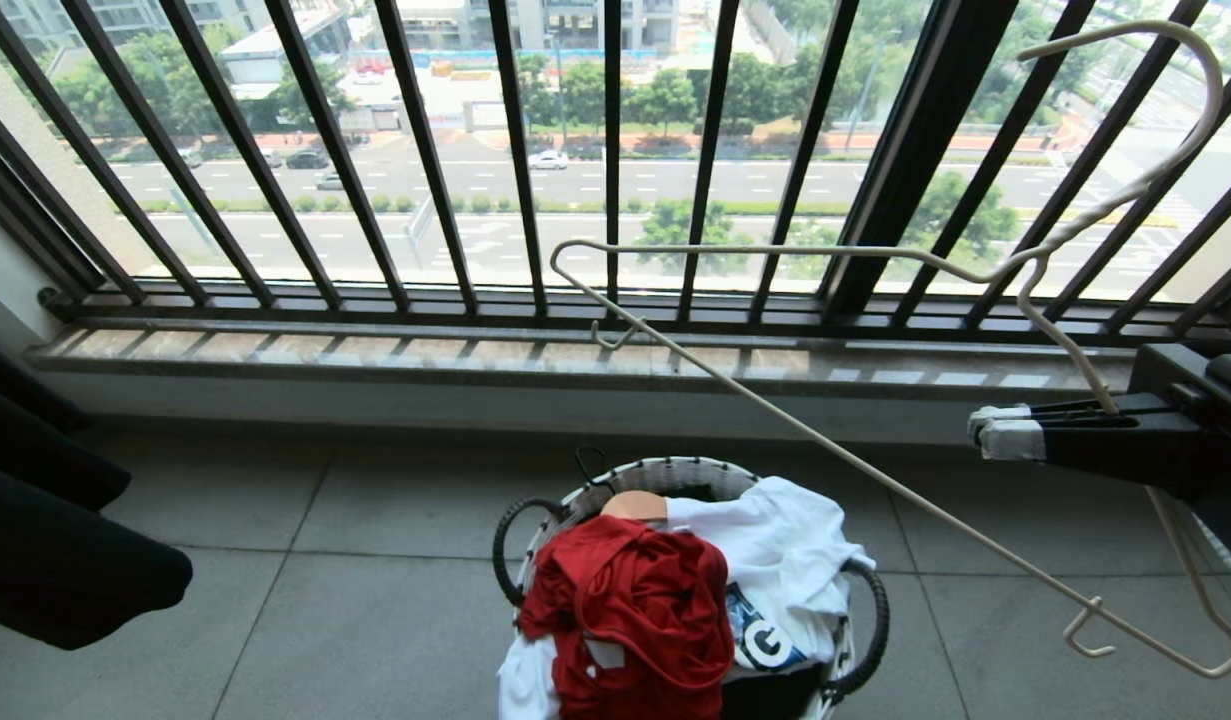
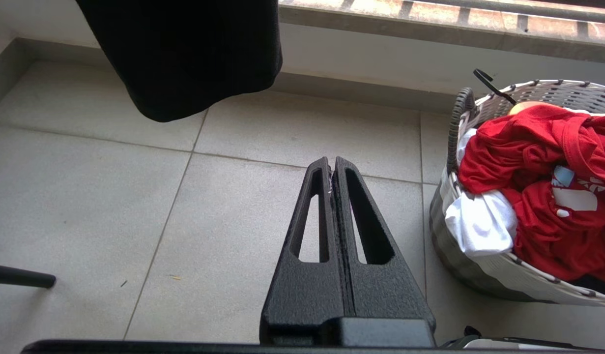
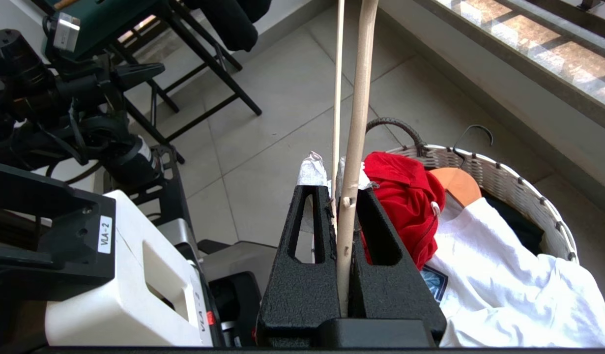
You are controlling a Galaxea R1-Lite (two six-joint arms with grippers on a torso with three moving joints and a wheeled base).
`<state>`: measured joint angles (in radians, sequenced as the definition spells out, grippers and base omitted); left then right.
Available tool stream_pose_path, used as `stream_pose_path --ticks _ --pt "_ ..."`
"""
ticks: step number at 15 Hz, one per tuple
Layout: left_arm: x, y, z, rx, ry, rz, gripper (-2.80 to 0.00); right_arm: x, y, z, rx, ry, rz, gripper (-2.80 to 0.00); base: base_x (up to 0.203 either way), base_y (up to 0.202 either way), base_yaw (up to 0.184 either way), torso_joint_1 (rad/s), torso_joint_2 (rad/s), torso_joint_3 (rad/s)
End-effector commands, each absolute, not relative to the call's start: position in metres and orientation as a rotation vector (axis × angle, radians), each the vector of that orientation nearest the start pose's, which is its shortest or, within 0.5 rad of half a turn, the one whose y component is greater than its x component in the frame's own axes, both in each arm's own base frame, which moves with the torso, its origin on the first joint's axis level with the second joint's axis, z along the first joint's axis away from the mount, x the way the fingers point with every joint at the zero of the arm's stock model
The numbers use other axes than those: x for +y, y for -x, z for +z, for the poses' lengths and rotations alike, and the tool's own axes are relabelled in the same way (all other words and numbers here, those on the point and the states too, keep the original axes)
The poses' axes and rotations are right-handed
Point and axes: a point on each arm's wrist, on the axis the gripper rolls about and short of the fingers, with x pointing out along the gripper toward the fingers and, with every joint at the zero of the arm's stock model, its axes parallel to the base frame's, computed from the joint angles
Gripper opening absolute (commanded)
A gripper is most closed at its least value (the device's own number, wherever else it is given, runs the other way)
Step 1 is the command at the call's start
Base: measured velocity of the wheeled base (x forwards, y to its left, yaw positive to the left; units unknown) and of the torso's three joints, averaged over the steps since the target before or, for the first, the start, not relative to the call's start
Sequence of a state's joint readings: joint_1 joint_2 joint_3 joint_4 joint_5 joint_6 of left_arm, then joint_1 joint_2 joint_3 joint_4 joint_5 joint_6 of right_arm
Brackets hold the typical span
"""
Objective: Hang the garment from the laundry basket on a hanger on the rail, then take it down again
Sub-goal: Pick up clothes from the basket
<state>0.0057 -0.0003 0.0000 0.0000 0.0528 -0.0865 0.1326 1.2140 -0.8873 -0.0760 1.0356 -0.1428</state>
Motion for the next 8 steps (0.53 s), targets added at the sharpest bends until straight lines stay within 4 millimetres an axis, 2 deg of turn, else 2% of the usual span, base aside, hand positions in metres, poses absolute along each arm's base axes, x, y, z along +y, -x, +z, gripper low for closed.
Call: stream_pose_path --ticks 1,5,8 --pt "0.0011 0.0228 0.0757 -0.003 0.087 0.060 -2.80 0.0428 -0.1686 0.2737 0.153 0.011 1.185 -2.80 0.000 0.000 0.000 0.006 0.00 -0.197" --pt "0.0011 0.0228 0.0755 -0.003 0.089 0.060 -2.80 0.0434 -0.1678 0.2742 0.150 0.013 1.188 -2.80 0.000 0.000 0.000 0.003 0.00 -0.197" --pt "0.0011 0.0228 0.0755 -0.003 0.089 0.060 -2.80 0.0430 -0.1651 0.2758 0.141 0.019 1.187 -2.80 0.000 0.000 0.000 0.005 0.00 -0.085"
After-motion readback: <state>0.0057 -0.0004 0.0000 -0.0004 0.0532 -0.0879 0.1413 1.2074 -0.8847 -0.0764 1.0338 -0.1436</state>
